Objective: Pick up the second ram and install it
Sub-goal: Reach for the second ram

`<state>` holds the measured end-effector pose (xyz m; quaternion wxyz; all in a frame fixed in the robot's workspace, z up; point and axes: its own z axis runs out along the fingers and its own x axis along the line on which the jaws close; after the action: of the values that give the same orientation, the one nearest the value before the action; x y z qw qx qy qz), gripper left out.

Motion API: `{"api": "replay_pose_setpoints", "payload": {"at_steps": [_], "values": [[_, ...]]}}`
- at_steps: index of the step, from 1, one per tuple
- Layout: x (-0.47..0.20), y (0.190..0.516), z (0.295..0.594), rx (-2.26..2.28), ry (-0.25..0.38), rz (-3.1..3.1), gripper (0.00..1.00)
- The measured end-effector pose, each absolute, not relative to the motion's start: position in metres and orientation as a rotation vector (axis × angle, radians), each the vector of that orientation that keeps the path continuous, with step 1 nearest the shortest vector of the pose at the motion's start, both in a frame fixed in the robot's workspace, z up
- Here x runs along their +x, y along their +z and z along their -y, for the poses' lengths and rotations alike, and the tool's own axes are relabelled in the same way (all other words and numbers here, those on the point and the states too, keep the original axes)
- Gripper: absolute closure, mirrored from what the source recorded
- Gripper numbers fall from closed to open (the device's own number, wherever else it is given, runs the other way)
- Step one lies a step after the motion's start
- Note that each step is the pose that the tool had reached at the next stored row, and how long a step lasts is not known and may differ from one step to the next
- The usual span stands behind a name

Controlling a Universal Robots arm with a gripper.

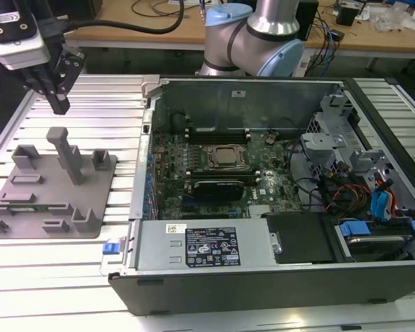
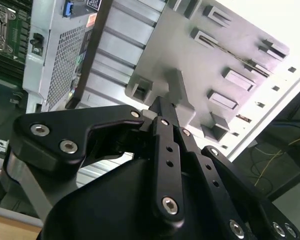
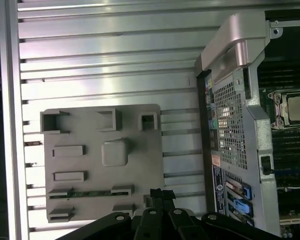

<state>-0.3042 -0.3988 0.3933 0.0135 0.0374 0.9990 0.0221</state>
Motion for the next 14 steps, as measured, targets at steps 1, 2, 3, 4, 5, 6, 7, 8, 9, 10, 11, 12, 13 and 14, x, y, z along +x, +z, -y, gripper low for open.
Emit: {"api": "replay_pose_setpoints", "payload": {"at_steps": [1,2,3,4,5,6,7,8,9,10,11,12,13,14], "values": [[-0.307,0.393,0.399,0.116,0.069,-3.112,0.92],[-0.308,0.393,0.399,0.116,0.069,-3.112,0.92],[-0.311,0.393,0.399,0.116,0.069,-3.111,0.92],[-0.316,0.393,0.399,0.116,0.069,-3.111,0.92],[-0.319,0.393,0.399,0.116,0.069,-3.111,0.92],[-0.322,0.393,0.399,0.116,0.069,-3.111,0.92],[-0.326,0.393,0.399,0.116,0.069,-3.111,0.92],[-0.33,0.393,0.399,0.116,0.069,-3.111,0.92],[-0.333,0.393,0.399,0.116,0.069,-3.111,0.92],[-0.336,0.393,0.399,0.116,0.069,-3.111,0.92],[-0.337,0.393,0.399,0.116,0.069,-3.111,0.92],[-0.34,0.393,0.399,0.116,0.069,-3.111,0.92],[-0.341,0.393,0.399,0.116,0.069,-3.111,0.92],[-0.344,0.393,0.399,0.116,0.069,-3.111,0.92]]}}
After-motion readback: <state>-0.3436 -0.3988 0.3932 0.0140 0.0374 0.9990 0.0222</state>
